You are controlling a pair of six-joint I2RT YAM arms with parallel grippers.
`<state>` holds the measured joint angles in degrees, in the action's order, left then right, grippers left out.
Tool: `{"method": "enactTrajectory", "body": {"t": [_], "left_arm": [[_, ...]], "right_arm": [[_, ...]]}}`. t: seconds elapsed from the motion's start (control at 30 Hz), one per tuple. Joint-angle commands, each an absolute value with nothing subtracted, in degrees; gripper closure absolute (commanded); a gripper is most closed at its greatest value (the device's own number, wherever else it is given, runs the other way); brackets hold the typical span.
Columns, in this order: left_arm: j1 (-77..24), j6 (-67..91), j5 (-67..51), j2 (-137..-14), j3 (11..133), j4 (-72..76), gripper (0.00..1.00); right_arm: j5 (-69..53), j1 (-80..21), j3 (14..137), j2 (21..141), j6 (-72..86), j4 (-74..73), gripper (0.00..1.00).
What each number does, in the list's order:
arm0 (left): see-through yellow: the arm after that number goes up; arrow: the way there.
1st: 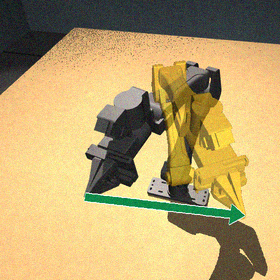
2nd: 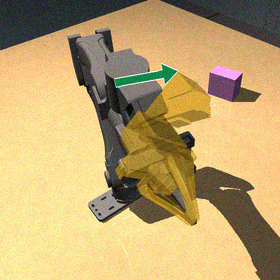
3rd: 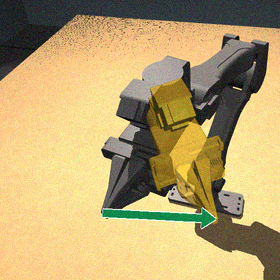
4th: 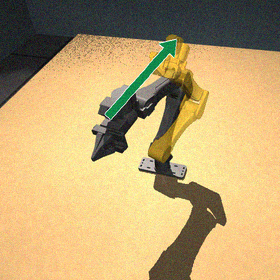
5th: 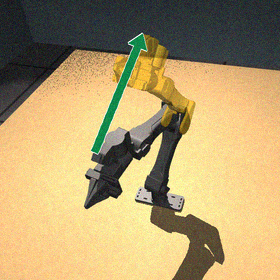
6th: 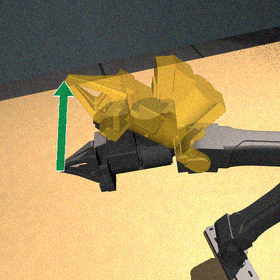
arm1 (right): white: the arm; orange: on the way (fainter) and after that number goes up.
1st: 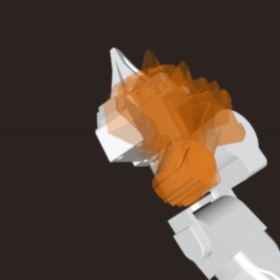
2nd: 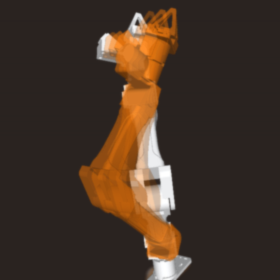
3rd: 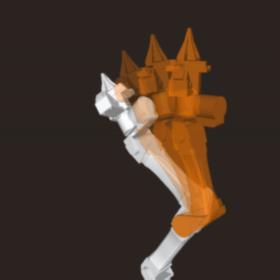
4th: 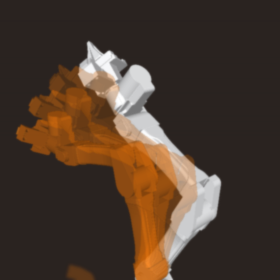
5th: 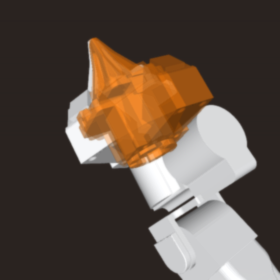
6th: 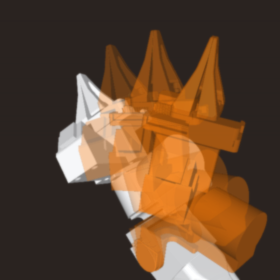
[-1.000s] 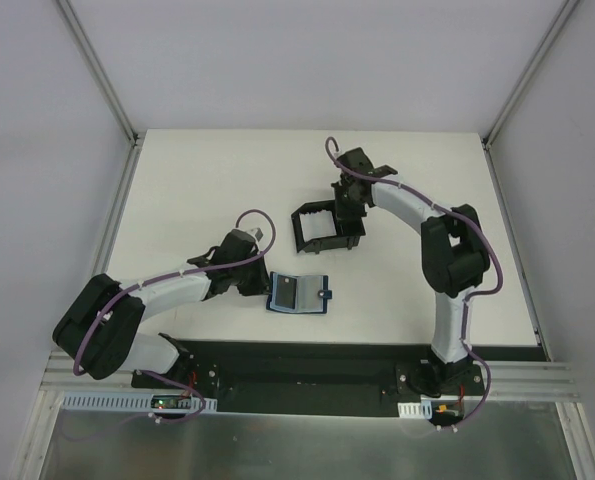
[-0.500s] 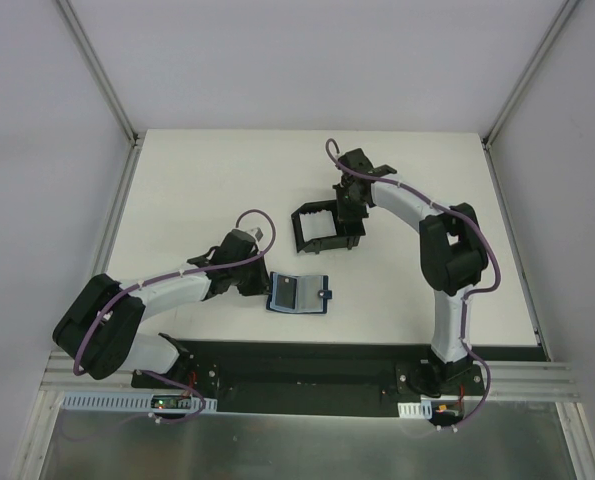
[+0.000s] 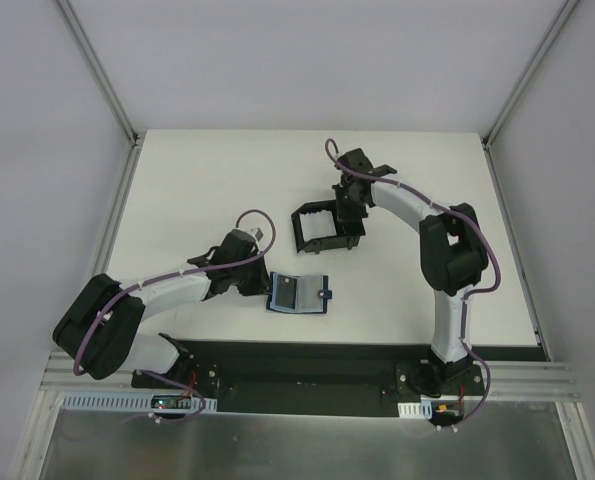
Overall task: Put the credit cards into the card holder
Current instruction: Pick up the credit card from the storage box.
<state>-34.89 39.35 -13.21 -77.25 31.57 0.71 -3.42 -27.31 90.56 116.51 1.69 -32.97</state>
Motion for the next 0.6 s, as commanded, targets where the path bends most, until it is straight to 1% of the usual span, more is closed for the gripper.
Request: {"method": "enactTrajectory", "body": {"t": [0.0, 0.1, 0.2, 0.33, 0.43, 0.57], "left_arm": [[-35.07, 37.79, -13.89, -76.99, 32.34, 0.26, 1.0], [-35.07, 37.79, -13.97, -77.08, 32.34, 0.26, 1.0], [-35.07, 37.79, -14.15, -76.99, 32.43, 0.26, 1.0], [-35.07, 37.62, -13.89, -76.38, 32.26, 0.26, 1.0], [-35.07, 37.7, -13.89, -76.38, 32.17, 0.26, 1.0], [-35.07, 37.79, -13.71, -76.2, 32.08, 0.26, 1.0]], "right_arm": [[-2.55, -27.25, 90.53, 113.65, 0.79, -33.23, 1.0], [-0.45, -27.33, 89.12, 109.26, 0.97, -30.42, 1.0], [2.63, -27.25, 89.74, 105.66, 0.44, -30.85, 1.0], [2.55, -27.16, 91.32, 103.54, 0.44, -33.83, 1.0], [2.28, -27.16, 90.27, 101.7, -0.79, -34.19, 1.0], [0.62, -27.51, 86.85, 96.34, -0.09, -33.4, 1.0]]}}
